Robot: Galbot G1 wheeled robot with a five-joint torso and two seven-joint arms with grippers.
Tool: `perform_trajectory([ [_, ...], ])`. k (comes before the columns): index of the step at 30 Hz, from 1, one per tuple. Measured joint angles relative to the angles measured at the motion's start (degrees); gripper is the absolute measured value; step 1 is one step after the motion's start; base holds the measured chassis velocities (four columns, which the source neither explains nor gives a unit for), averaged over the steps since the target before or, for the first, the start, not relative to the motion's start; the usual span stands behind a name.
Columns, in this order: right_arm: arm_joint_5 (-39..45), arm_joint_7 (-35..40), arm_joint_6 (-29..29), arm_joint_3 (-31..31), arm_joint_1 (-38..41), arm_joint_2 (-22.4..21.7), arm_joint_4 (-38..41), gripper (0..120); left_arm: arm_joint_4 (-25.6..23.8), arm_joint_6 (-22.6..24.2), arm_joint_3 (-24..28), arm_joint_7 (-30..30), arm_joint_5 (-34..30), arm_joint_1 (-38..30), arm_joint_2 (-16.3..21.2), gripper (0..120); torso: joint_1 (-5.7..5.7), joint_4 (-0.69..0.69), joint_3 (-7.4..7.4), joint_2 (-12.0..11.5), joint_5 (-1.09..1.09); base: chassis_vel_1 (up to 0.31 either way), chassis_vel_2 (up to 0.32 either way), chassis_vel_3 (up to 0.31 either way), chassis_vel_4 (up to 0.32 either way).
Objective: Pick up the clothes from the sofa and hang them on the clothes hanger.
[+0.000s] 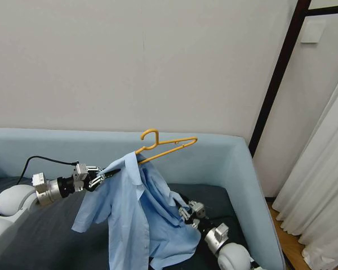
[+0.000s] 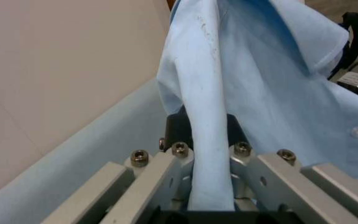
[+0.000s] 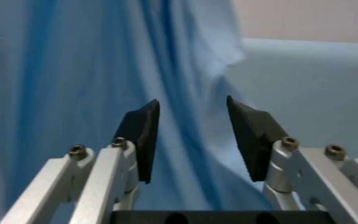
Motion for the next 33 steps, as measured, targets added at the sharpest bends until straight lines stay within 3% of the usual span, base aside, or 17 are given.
perform_trajectory([
  [3, -0.5, 0.0, 1.6, -0.9, 0.0, 0.8, -0.2, 58, -0.2, 0.0, -0.2, 0.0, 0.0, 0.2, 0.0, 1, 0.0, 0.0, 0.0, 0.0, 0.0, 0.0, 0.0, 0.0, 0.0],
  [11, -8.2, 17.8, -2.1, -3.6, 2.0, 4.3, -1.2, 88, -0.9, 0.2, -0.8, -0.2, 0.0, 0.7, 0.1, 1, 0.0, 0.0, 0.0, 0.0, 0.0, 0.0, 0.0, 0.0, 0.0],
  [16, -9.4, 19.7, -2.8, -4.0, 2.2, 5.0, -1.3, 99, -1.0, 0.2, -1.3, -0.2, -0.1, 1.2, 0.1, 1, 0.0, 0.0, 0.0, 0.0, 0.0, 0.0, 0.0, 0.0, 0.0],
  [25, -11.4, 22.6, -4.4, -3.5, 2.6, 7.1, -1.8, 72, -1.2, 0.2, -1.6, -0.5, -0.1, 1.7, -0.1, 1, 0.0, 0.0, 0.0, 0.0, 0.01, 0.0, 0.0, 0.0, 0.0],
  [33, -11.4, 22.7, -4.7, -2.1, 2.9, 7.2, -2.0, 39, -1.3, -0.1, -1.9, -0.9, 0.0, 2.3, -0.2, 1, 0.0, 0.0, 0.0, 0.0, 0.0, 0.0, 0.0, 0.0, 0.0],
])
